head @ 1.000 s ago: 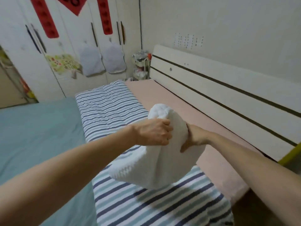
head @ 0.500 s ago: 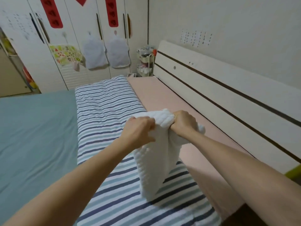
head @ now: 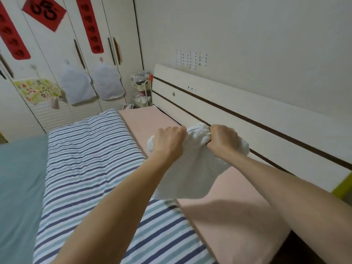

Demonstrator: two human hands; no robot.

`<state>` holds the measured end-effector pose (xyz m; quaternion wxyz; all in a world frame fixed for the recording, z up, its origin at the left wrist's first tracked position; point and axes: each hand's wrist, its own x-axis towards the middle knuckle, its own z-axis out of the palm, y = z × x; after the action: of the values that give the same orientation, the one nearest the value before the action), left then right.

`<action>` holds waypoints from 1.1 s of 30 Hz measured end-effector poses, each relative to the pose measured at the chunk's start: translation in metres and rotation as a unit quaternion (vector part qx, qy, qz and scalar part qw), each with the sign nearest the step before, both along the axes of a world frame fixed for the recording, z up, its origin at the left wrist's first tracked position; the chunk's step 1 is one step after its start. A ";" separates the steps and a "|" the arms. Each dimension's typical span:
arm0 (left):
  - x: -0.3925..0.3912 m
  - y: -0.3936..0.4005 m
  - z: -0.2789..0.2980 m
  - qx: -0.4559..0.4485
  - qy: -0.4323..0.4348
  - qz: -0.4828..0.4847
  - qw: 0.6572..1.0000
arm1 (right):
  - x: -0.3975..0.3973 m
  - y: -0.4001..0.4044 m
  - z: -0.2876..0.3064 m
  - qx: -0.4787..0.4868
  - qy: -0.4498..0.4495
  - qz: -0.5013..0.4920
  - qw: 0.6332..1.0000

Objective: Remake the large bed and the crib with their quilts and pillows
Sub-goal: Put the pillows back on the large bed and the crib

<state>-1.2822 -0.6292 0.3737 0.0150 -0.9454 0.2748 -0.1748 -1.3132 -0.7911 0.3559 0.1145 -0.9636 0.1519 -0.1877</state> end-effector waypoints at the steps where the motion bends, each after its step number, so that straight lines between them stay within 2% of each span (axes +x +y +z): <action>1: 0.008 -0.028 -0.005 0.011 -0.002 0.003 1.000 | 0.007 -0.029 -0.005 -0.012 -0.001 0.008 1.000; 6: 0.045 -0.133 -0.027 0.031 -0.009 0.034 0.999 | 0.041 -0.132 -0.032 -0.002 0.032 0.054 0.998; 9: 0.056 -0.163 -0.038 0.026 0.006 0.061 0.998 | 0.065 -0.166 -0.045 -0.005 0.036 0.096 0.995; 12: 0.062 -0.175 -0.051 0.014 0.025 0.100 0.995 | 0.092 -0.187 -0.046 -0.055 0.036 0.159 0.985; 15: 0.074 -0.184 -0.059 0.004 0.031 0.123 0.992 | 0.119 -0.197 -0.051 -0.077 0.030 0.188 0.979; 22: 0.135 -0.210 -0.052 0.003 -0.008 0.114 0.993 | 0.188 -0.222 -0.044 -0.113 0.014 0.138 0.984; 27: 0.199 -0.220 -0.052 0.049 -0.052 0.109 0.991 | 0.249 -0.229 -0.050 -0.085 -0.029 0.145 0.985; 33: 0.282 -0.227 -0.095 0.077 -0.069 0.136 0.985 | 0.337 -0.234 -0.089 -0.076 -0.040 0.200 0.976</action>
<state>-0.9999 -0.8559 0.2788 0.1300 -0.9557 0.1546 -0.2141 -0.9762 -1.0246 0.2670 0.0817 -0.9720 -0.0631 -0.2109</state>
